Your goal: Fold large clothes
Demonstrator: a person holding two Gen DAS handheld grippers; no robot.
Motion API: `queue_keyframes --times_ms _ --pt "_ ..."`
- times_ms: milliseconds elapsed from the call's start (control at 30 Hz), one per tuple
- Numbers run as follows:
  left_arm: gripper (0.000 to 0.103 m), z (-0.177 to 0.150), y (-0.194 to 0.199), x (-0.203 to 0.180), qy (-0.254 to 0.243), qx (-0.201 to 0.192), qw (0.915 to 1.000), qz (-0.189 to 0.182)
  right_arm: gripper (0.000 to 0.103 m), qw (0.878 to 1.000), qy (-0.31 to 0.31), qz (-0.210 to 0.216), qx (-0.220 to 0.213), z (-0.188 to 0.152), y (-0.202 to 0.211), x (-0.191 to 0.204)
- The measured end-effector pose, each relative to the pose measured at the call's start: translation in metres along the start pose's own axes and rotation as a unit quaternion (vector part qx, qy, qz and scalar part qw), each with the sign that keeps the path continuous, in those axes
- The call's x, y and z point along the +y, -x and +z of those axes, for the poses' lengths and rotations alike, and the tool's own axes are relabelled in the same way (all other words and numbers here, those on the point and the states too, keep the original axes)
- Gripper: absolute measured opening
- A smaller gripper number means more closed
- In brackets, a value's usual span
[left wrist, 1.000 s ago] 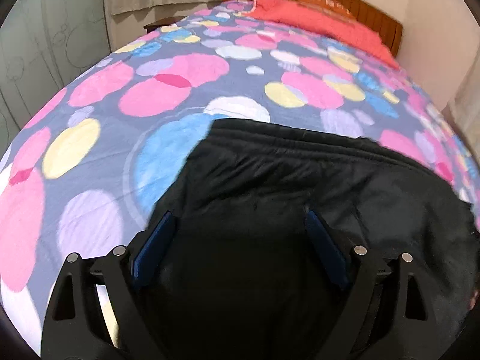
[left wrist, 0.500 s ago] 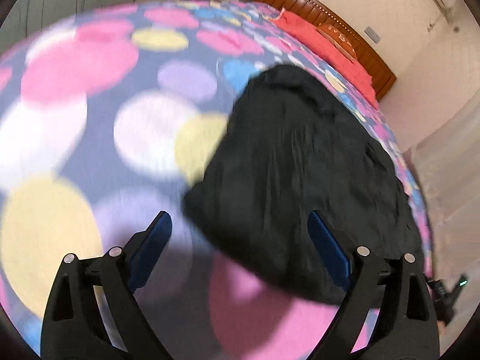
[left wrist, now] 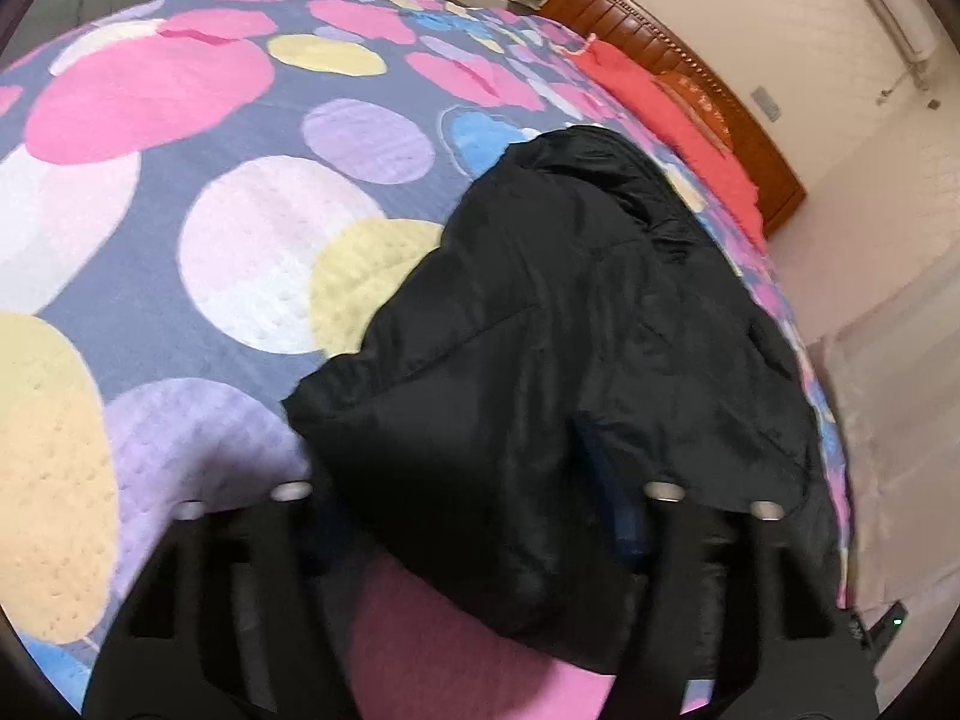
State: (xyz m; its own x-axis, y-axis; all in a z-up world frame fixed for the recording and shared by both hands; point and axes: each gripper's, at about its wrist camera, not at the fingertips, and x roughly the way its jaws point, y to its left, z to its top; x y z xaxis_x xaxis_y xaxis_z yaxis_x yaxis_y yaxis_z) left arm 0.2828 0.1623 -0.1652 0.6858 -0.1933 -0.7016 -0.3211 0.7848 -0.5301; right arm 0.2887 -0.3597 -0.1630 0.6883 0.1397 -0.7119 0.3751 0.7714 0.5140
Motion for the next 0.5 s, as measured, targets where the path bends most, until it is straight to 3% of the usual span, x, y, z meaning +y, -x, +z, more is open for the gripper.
queue_keyframes --times_ms 100,200,500 --pt "0.031 -0.003 0.005 0.000 -0.001 -0.001 0.9999 -0.015 0.035 1.000 -0.005 0.026 -0.006 0.000 0.003 -0.002" --pt "0.027 -0.008 0.013 -0.001 -0.009 -0.003 0.9998 -0.019 0.027 0.999 0.008 0.037 -0.014 -0.003 0.015 0.000" --pt "0.027 -0.036 0.059 0.022 -0.012 0.012 0.9995 -0.026 0.026 0.999 0.015 0.046 0.000 -0.033 0.052 -0.020"
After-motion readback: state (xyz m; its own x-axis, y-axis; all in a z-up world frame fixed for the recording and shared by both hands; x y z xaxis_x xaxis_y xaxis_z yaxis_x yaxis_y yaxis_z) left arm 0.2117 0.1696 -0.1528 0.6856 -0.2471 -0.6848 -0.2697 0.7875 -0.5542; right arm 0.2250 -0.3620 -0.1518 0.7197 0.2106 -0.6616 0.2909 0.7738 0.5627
